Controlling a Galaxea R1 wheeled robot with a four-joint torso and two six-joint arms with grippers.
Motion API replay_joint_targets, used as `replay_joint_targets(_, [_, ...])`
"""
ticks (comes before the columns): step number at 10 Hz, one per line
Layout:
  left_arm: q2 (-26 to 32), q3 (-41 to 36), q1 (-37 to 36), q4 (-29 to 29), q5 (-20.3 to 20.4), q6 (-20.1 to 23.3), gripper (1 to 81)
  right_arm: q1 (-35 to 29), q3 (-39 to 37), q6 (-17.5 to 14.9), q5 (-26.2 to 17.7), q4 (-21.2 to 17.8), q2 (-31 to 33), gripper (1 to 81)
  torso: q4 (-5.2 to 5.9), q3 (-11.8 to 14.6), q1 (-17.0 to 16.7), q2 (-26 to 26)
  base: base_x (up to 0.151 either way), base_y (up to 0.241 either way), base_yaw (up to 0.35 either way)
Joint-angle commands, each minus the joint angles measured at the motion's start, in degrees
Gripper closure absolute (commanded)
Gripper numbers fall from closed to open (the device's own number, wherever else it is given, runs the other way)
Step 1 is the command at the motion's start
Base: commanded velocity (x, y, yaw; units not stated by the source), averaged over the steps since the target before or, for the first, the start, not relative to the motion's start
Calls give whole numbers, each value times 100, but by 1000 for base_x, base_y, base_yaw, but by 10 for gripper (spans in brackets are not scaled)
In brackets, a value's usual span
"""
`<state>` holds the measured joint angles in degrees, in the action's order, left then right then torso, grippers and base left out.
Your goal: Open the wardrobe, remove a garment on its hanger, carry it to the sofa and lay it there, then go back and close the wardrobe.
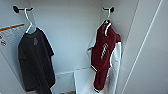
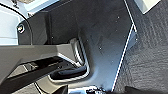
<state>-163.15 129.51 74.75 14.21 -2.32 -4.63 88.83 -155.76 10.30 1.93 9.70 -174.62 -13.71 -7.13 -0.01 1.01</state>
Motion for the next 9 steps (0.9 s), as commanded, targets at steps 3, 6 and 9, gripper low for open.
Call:
replay_joint_targets(3, [590, -1454, -1994, -59, -929, -73, 10, -212, 29, -11, -316, 32, -23, 10, 0, 0, 1, 0, 0, 0, 0])
replay_joint_targets(6, [590, -1780, -2583, -129, -1245, -169, 10, -221, 3, -11, -316, 40, -23, 10, 0, 0, 1, 0, 0, 0, 0])
replay_joint_targets(9, [678, -2492, -3303, -129, -1588, -539, 10, -246, -6, -11, -316, 5, -14, 10, 0, -2, 3, -2, 0, 0, 0])
